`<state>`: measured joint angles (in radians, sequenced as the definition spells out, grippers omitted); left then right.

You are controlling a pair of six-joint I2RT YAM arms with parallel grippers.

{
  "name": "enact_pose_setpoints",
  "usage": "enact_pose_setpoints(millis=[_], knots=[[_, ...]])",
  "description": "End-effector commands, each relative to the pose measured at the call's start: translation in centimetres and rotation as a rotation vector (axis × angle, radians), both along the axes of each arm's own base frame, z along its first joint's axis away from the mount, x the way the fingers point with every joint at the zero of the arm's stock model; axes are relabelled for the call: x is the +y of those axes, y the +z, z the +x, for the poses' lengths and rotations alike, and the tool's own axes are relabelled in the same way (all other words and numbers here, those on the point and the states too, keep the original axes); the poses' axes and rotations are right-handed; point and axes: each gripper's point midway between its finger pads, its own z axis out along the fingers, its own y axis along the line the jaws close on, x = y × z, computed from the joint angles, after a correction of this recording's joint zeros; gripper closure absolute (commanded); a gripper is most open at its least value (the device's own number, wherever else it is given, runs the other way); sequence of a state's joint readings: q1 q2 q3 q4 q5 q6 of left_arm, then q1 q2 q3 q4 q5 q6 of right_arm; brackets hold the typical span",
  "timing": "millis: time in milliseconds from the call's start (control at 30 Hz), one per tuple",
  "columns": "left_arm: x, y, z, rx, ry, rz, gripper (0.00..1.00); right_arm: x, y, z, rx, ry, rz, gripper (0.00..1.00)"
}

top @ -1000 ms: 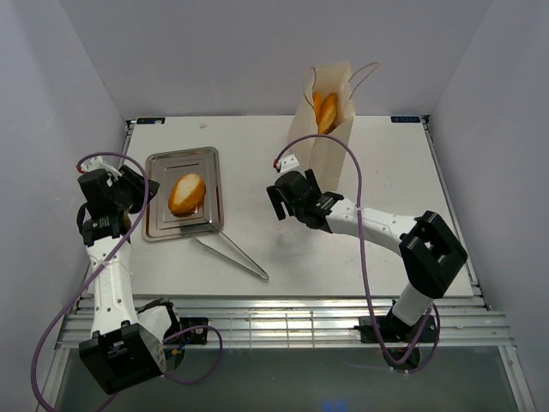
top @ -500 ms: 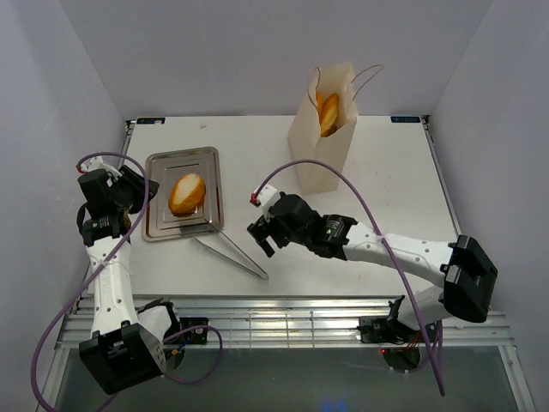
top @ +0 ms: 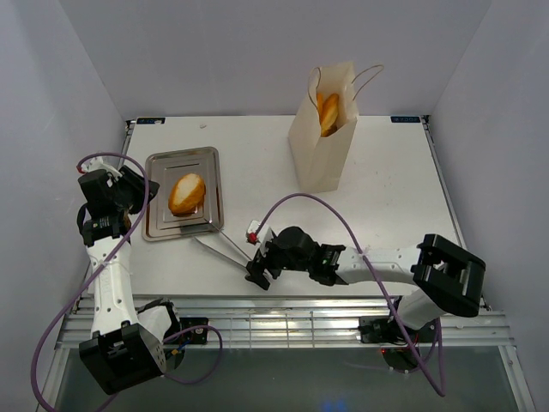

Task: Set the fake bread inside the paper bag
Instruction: Pick up the clamp at the center of the board.

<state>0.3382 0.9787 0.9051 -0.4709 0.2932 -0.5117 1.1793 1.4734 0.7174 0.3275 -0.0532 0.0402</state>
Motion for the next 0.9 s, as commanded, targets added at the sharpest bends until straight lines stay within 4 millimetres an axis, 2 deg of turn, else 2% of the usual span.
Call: enact_pose_setpoints(millis=[0,67,133,200,433,533,733,867], knots=[[-0.5,0.0,-0.5,-0.008,-0.021,0.003,0.47,2.6,1.6,0.7,-0.081,0.016,0.152,0.1],[-0.6,0.0,-0.5,-0.007,-0.025,0.004,0.47,2.7,0.3,0.8,-0.079,0.005,0.149,0.08],[-0.5,0.2,-0.4,-0.014,-0.022,0.011,0.47,3.2,0.5,0.9,-0.098,-0.001,0.181,0.05],[-0.3,0.3,-0.5,-0.014,-0.018,0.017,0.47,3.2,-0.7,0.8,-0.107,-0.007,0.17,0.03],[-0.4,0.2,-0.4,-0.019,-0.02,0.008,0.47,3.7,-2.2,2.2,-0.146,-0.069,0.172,0.0],[-0.5,0.2,-0.4,-0.02,-0.02,0.009,0.46,3.8,-2.9,3.0,-0.159,-0.103,0.168,0.06],[-0.5,0.6,-0.3,-0.03,-0.026,0.015,0.46,4.1,-4.8,3.7,-0.167,-0.129,0.143,0.09],[-0.4,0.7,-0.1,-0.03,-0.026,0.015,0.46,4.4,-5.5,3.9,-0.172,-0.135,0.149,0.12]])
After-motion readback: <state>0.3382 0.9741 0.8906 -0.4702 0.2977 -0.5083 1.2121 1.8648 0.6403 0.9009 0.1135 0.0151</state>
